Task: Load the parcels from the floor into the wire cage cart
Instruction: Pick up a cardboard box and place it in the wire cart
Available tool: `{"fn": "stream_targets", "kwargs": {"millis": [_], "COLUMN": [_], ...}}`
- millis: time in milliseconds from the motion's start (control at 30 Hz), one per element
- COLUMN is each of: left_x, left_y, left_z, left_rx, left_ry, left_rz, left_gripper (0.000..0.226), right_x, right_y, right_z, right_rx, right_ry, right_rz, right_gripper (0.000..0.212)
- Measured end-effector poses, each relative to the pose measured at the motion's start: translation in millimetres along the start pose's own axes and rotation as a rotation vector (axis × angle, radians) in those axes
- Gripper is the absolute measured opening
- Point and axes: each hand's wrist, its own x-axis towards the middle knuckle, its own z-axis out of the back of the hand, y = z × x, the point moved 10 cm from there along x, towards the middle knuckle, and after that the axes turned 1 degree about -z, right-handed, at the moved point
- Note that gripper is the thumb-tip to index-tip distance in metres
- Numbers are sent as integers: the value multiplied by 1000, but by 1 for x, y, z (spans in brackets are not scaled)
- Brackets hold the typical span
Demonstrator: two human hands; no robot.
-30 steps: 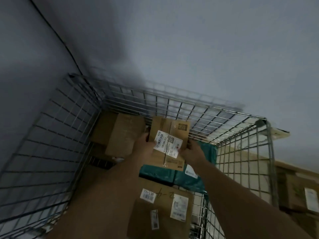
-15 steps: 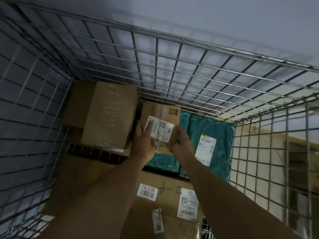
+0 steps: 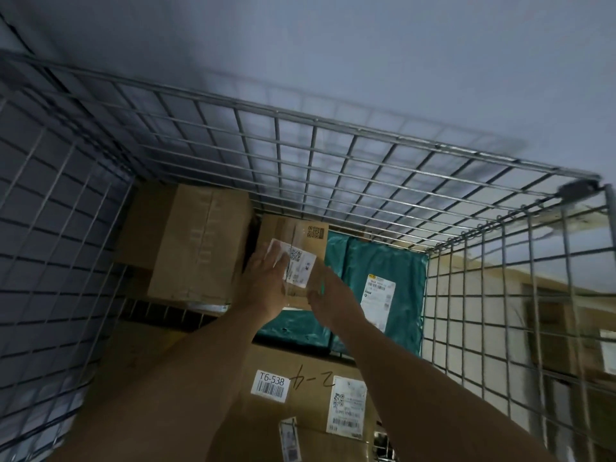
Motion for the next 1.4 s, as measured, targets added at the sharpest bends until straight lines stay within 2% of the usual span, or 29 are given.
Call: {"fn": "stream_targets", "kwargs": {"millis": [100,233,367,433,567,800,933,1067,1267,1400], "left_x": [-17,-44,-102,-136,-216,-374,-448,-507,-556,-569], "left_y": [-25,-46,-88,-118,-197,-324,-370,-415,-488,-539], "left_z": [44,137,283,365,525,695,748,770,761,735], "left_rx": [155,271,324,367,504,541,508,483,471,435], "left_ry": [-16,-17,-269,-343,-494,-721,-808,-875,-899,-869], "left_rz": [-96,0,12,4,-7,35,65,59,1,-85], "left_gripper": [60,58,61,58,67,70,71,70,70,69], "right_x": [-19,-66,-143,-191,-310,-518,-610,-674,-745,-783], "right_y": [24,73,140,185,278,334,330,310,260,202], "right_z": [36,121,241,307,442,605,662,691,707,720], "right_rx": [-367,-539,-666,-708,-677,-673,-660,-641,-607,-604], "right_ry": [30,-15,-160,-272,-494,-743,-863,-929,-1006,-1045], "right_rz": [95,175,278,340,458,522,549,536,502,419], "right_gripper": [62,62,63,65,68,67,65,65,66,66]}}
